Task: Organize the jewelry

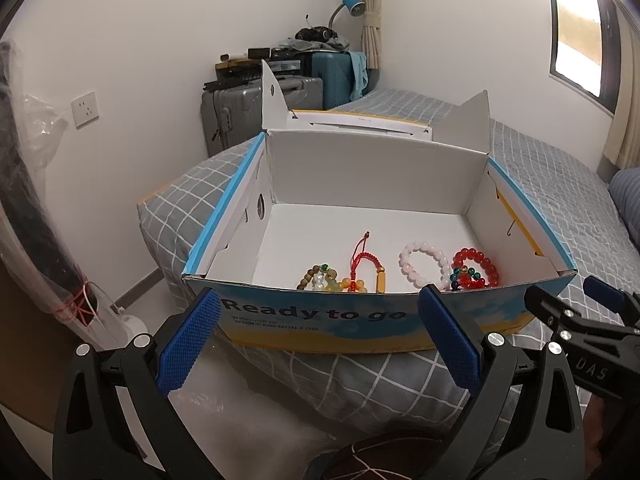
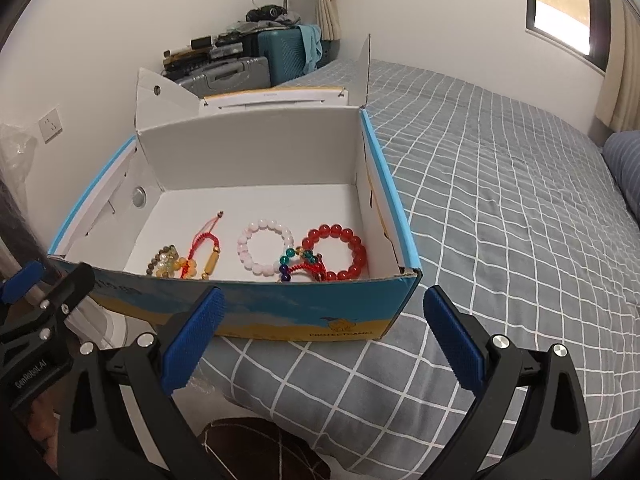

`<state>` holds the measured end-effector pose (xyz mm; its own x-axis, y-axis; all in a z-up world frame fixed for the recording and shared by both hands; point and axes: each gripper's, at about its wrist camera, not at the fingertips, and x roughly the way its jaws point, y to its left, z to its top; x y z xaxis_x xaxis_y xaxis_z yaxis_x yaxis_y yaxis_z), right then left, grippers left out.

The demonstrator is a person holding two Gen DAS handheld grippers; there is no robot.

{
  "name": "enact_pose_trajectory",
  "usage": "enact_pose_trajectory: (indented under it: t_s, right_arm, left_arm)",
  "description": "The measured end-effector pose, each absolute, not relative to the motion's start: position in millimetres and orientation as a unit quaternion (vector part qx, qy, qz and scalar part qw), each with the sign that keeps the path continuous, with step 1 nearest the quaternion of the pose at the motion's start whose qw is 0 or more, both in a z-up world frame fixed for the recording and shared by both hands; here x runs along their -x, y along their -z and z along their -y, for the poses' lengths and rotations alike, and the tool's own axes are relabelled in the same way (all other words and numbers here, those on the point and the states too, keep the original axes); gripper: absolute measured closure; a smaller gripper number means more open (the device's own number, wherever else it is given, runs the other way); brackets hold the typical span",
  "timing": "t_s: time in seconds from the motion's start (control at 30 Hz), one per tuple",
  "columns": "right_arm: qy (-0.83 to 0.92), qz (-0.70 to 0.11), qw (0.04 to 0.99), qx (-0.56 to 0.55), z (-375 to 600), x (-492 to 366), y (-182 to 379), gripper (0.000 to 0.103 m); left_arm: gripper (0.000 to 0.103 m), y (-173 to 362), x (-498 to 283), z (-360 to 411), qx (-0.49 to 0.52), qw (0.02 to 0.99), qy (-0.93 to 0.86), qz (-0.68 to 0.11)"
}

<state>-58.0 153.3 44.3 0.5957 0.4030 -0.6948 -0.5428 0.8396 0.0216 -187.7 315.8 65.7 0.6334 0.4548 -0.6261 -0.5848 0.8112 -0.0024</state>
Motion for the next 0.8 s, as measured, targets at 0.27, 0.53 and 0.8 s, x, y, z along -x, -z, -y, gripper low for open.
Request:
enact_pose_trajectory:
  t_s: [0.27, 0.53, 0.8]
  right_arm:
    - [-0.263, -0.370, 0.886, 0.094, -154.9, 58.9, -44.3, 0.007]
    - [-0.265, -0.370, 0.885, 0.094, -158.8, 62.7, -45.6, 0.007]
    - [-0.265, -0.371, 0.884, 0.101, -159.3, 67.5, -44.6, 0.007]
  left_arm:
    - [0.006, -66.9, 185.6, -318.3, 0.109, 0.899, -0.280, -0.319]
    - [0.006, -67.3, 182.8, -313.4, 0.076, 0.890, -0.299, -0.335]
    - [0.005, -62.2, 180.8, -304.3, 0.051, 0.887, -0.310, -0.337]
